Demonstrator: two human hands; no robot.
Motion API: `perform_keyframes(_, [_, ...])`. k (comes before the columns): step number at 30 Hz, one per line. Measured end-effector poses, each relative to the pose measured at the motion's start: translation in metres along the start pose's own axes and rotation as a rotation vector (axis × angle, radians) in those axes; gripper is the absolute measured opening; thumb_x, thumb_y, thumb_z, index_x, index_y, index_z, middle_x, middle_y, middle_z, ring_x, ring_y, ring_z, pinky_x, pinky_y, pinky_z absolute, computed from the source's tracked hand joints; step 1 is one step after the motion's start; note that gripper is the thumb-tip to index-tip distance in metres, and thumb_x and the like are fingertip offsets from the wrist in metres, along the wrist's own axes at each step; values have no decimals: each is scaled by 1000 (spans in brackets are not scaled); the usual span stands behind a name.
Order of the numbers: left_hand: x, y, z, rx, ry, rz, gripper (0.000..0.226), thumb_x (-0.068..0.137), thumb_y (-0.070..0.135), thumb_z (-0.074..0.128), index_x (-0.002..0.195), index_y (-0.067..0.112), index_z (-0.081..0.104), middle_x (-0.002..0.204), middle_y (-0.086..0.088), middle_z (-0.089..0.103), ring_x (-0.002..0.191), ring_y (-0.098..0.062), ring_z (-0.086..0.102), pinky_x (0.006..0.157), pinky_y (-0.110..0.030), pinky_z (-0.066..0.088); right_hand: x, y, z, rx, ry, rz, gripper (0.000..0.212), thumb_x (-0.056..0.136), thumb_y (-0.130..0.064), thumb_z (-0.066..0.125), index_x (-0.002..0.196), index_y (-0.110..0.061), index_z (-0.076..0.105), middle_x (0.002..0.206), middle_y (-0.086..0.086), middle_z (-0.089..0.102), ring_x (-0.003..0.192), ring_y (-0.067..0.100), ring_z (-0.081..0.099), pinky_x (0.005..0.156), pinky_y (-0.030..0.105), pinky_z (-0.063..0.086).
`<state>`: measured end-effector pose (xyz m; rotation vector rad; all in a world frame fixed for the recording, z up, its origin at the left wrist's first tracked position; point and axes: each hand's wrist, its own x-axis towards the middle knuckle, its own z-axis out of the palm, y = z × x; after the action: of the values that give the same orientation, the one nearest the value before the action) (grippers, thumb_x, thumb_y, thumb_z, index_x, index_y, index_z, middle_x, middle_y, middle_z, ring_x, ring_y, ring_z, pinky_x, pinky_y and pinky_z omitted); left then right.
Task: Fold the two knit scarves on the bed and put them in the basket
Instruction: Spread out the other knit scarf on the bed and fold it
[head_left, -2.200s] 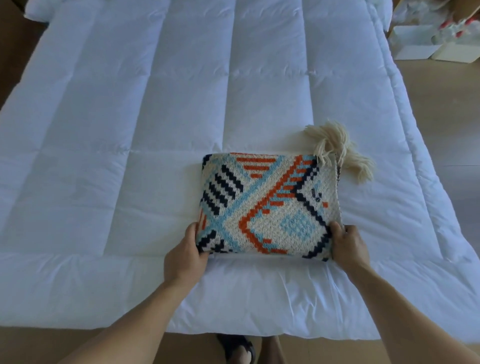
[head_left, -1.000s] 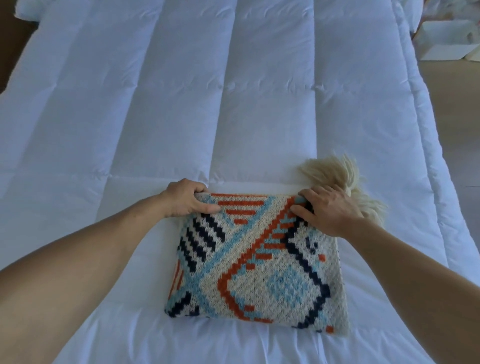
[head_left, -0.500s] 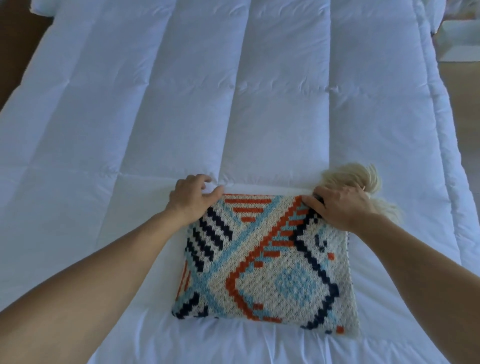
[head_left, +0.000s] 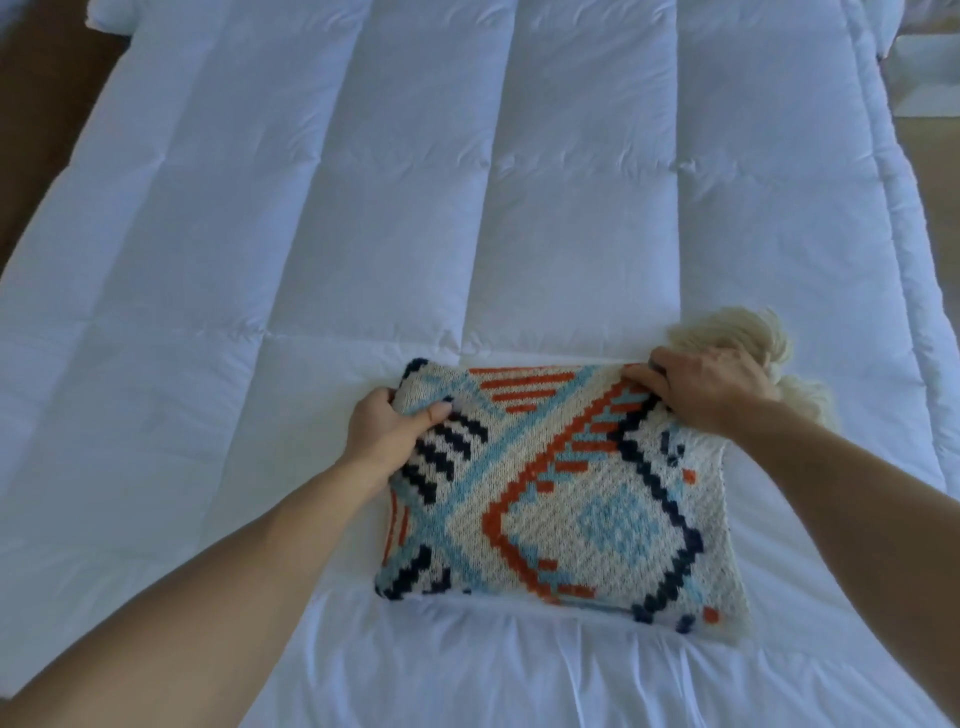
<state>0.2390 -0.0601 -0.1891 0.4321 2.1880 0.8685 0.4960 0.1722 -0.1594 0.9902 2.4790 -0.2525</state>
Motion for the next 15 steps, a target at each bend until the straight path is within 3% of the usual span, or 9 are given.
perform_keyframes(3, [-5, 4, 1, 67, 41, 99, 47, 77, 45, 78, 104, 14, 56, 97, 4, 64, 84, -12, 62, 66, -23, 46, -3, -1, 4, -49, 100, 31, 78, 83, -72, -1, 108, -29, 59, 84, -9, 62, 79, 18, 58, 107, 44, 29])
perform_keyframes(6, [-22, -6, 5, 13, 54, 39, 56, 77, 51, 75, 112, 17, 48, 97, 9, 58, 83, -4, 57, 64, -17, 41, -23, -17, 22, 80, 370, 122, 63, 94, -67, 23, 131, -25, 51, 128, 3, 57, 120, 26, 48, 111, 48, 25])
perform_keyframes(9, [-42, -31, 8, 10, 7, -1, 80, 63, 73, 75, 108, 10, 53, 87, 6, 62, 76, -14, 65, 62, -25, 49, -58, -38, 40, 359, 553, 241, 67, 89, -63, 42, 139, -19, 40, 140, 7, 42, 129, 29, 37, 109, 51, 30])
perform_keyframes(11, [-54, -40, 11, 48, -22, -37, 91, 55, 81, 72, 108, 8, 54, 84, 5, 63, 72, -15, 65, 60, -28, 51, -78, -50, 58, 540, 484, 400, 80, 85, -67, 49, 145, -18, 28, 147, 6, 31, 134, 29, 30, 110, 51, 31])
perform_keyframes(15, [-57, -32, 16, 126, -2, -69, 66, 68, 61, 78, 103, 12, 50, 92, -5, 63, 81, -23, 63, 65, -37, 54, -93, -65, 82, 883, 240, 699, 117, 68, -79, 60, 152, -19, 5, 151, 15, 25, 139, 37, 28, 111, 56, 32])
